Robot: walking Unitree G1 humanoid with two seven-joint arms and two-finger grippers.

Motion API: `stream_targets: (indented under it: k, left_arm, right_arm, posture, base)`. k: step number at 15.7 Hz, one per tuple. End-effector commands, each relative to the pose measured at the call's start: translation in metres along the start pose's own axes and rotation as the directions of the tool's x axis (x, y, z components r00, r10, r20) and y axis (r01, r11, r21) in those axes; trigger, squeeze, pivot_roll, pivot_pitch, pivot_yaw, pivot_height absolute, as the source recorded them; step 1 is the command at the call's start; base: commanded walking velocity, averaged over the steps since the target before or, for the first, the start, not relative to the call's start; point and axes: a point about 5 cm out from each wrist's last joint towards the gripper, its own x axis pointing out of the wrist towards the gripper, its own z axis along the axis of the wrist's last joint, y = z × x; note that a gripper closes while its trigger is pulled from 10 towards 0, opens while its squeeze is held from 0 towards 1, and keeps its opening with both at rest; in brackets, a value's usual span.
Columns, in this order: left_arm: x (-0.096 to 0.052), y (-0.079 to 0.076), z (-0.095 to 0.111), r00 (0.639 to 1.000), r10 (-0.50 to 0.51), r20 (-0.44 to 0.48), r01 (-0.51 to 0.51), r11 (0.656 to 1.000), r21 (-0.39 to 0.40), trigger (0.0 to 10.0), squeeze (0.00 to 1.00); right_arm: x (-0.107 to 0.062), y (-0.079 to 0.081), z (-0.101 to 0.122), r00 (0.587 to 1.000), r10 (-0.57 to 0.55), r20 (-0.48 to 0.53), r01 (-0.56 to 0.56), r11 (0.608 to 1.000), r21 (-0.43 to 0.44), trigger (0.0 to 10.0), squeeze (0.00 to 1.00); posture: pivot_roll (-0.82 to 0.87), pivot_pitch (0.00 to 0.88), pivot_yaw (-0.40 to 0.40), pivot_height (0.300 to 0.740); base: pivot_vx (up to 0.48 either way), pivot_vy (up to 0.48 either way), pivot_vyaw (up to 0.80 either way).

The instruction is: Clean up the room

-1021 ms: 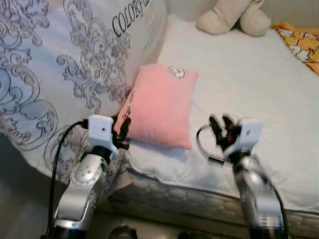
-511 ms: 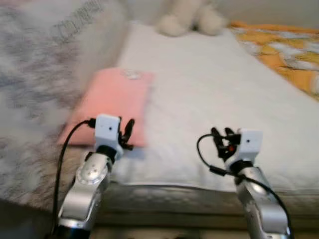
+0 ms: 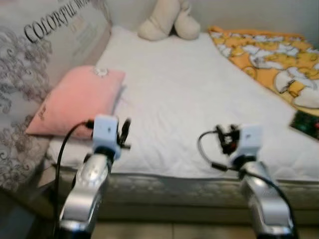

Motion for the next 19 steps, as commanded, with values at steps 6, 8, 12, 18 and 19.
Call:
stream_targets:
  k: [6,8,12,18,19]
  left_arm:
    - [0.0033,-0.0005,0.0067,1.000,0.004,0.031,-0.005,1.000,0.012,10.0,0.00]
    - [0.0048,-0.0002,0.0075,1.000,0.003,0.031,-0.003,1.000,0.012,10.0,0.00]
    - [0.0026,-0.0029,0.0090,0.999,-0.036,0.031,0.040,0.989,-0.145,10.0,1.00]
    - [0.0022,-0.0009,0.0093,0.999,-0.024,0.036,0.028,0.992,-0.121,10.0,1.00]
    - [0.0018,-0.0001,0.0090,0.999,-0.024,0.033,0.028,0.992,-0.123,10.0,1.00]
  right_arm:
    - [-0.0009,-0.0016,-0.0016,1.000,-0.001,0.008,0.001,1.000,0.026,10.0,0.00]
    - [-0.0017,-0.0019,-0.0024,1.000,-0.016,0.006,0.015,0.998,0.061,10.0,0.00]
    - [-0.0055,-0.0028,-0.0005,0.999,0.019,0.042,-0.023,0.994,0.105,10.0,1.00]
    - [-0.0050,-0.0018,0.0019,0.998,0.041,0.055,-0.047,0.993,0.111,10.0,1.00]
    - [-0.0052,-0.0011,0.0017,0.997,0.053,0.055,-0.059,0.992,0.115,10.0,1.00]
  posture:
    - [-0.02,0.000,0.042,0.740]
    - [-0.02,0.000,0.050,0.740]
    - [-0.02,0.000,0.051,0.740]
    - [-0.02,0.000,0.043,0.740]
    - [-0.02,0.000,0.043,0.740]
  base:
    - [0.000,-0.480,0.00]
    - [0.000,-0.480,0.00]
    - [0.000,-0.480,0.00]
    - [0.000,-0.480,0.00]
    - [0.000,-0.480,0.00]
